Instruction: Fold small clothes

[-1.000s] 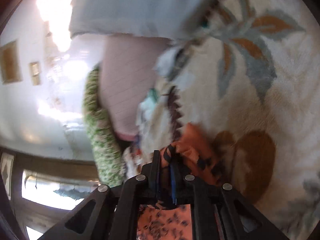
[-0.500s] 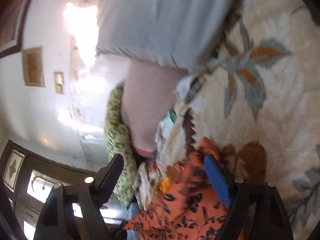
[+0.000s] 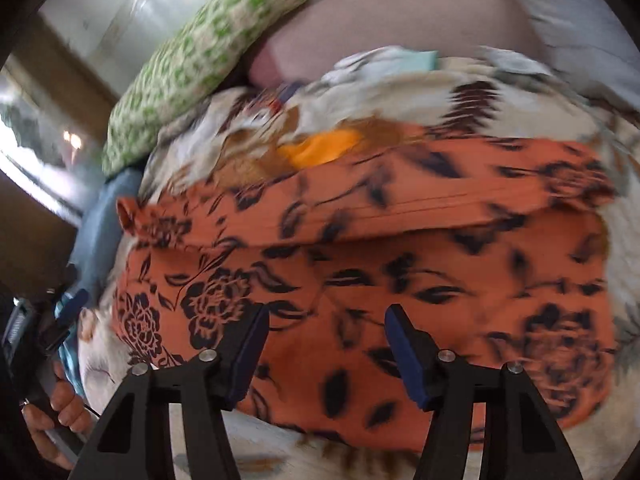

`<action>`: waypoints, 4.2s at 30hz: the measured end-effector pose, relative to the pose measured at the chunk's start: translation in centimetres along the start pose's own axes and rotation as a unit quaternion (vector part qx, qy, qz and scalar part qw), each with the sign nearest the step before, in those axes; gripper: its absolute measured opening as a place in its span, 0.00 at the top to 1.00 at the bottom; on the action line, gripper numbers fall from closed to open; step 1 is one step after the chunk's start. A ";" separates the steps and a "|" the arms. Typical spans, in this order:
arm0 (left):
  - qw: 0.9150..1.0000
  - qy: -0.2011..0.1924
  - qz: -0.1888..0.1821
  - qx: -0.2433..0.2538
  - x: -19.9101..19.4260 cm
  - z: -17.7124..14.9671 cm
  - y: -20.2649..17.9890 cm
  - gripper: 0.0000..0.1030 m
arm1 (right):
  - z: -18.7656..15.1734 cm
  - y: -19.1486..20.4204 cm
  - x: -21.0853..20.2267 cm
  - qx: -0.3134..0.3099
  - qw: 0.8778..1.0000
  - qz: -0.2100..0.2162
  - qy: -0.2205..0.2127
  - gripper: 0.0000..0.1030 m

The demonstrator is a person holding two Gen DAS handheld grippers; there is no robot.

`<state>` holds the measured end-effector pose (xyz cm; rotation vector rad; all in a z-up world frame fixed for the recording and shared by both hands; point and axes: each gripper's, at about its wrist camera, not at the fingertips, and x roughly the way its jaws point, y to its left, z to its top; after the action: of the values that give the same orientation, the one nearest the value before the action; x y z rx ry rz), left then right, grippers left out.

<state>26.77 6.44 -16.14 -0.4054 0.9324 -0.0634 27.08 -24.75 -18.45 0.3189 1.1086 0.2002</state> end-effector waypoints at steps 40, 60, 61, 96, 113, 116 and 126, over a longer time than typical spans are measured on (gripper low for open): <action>0.996 0.075 0.051 -0.021 3.7 1.7 3.5 0.15 | 7.4 -6.7 -0.1 0.041 0.987 -0.133 -0.082 0.55; 0.993 0.074 0.085 -0.029 2.9 3.1 7.2 0.15 | 5.3 15.2 9.8 -0.128 0.991 -0.033 -0.034 0.55; 0.994 0.075 0.077 -0.032 2.8 3.1 7.2 0.15 | 4.6 14.2 8.6 -0.126 0.990 -0.042 -0.043 0.55; 0.963 0.021 0.124 0.238 6.7 -4.6 -5.9 0.00 | -6.8 -7.3 -0.9 0.006 0.990 -0.136 -0.026 0.27; 0.955 -0.010 0.163 0.250 4.0 -5.5 -7.2 0.00 | -7.0 -7.0 -3.3 0.024 0.991 -0.116 -0.058 0.19; 0.953 -0.017 0.163 0.257 2.7 -6.0 -7.4 0.00 | -7.0 -7.4 -4.2 0.032 0.987 -0.139 -0.073 0.19; 0.972 0.069 0.139 0.177 5.4 -5.2 -3.2 0.00 | -6.8 -9.7 -3.0 0.044 0.984 -0.170 -0.040 0.19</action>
<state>26.32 0.61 -21.87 0.0644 1.0838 -0.0007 19.65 -33.74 -22.08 0.2095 1.0772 -0.1632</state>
